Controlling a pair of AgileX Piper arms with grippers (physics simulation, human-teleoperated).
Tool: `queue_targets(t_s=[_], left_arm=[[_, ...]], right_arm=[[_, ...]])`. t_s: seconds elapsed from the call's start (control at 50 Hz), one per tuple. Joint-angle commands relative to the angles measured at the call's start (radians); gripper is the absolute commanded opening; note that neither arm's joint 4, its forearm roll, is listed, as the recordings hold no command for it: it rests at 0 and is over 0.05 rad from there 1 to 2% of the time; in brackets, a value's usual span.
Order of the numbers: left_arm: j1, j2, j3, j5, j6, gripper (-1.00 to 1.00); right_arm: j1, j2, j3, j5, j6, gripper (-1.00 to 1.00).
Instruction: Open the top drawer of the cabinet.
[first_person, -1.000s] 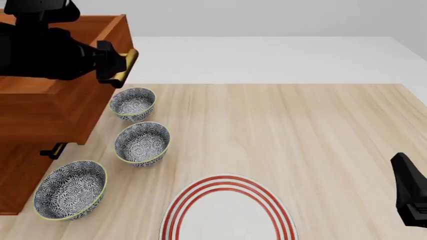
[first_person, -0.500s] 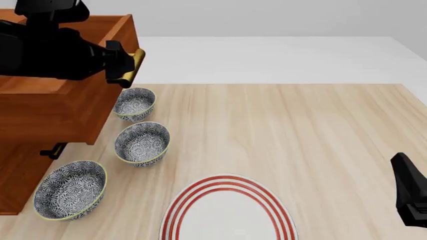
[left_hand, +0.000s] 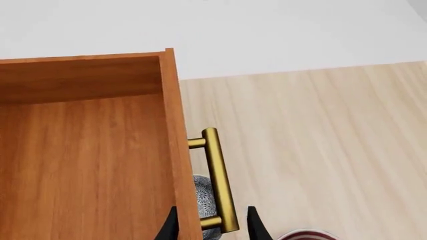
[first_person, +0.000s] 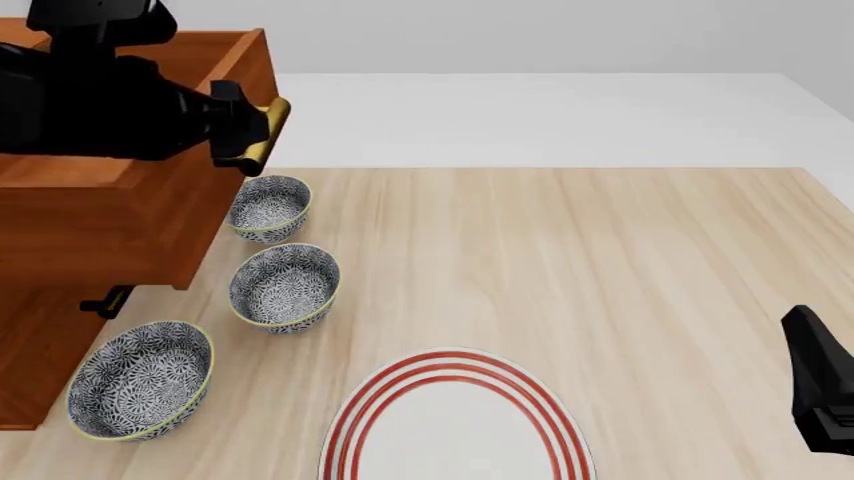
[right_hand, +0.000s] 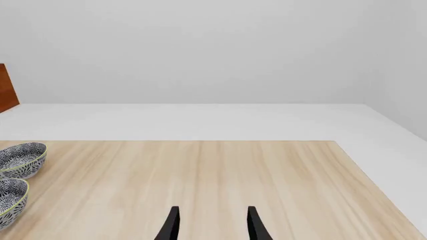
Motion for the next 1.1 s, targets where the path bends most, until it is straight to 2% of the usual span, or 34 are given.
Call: queue_targets(t_s=[0.02,0.36,0.64,1.1], left_arm=[[-0.171,0.165,0.170,-0.054,0.206,1.00],[-0.179,0.152,0.154,-0.041,0.203,1.00],[-0.161,0.078,-0.008,0.069,0.207,1.00],[-0.143,0.017,-0.201,0.179,0.206,1.00]], right_arm=[[0.000,0.000,0.000,0.000,0.000,1.00],[0.000,0.000,0.000,0.000,0.000,1.00],[0.000,0.000,0.000,0.000,0.000,1.00],[0.000,0.000,0.000,0.000,0.000,1.00]])
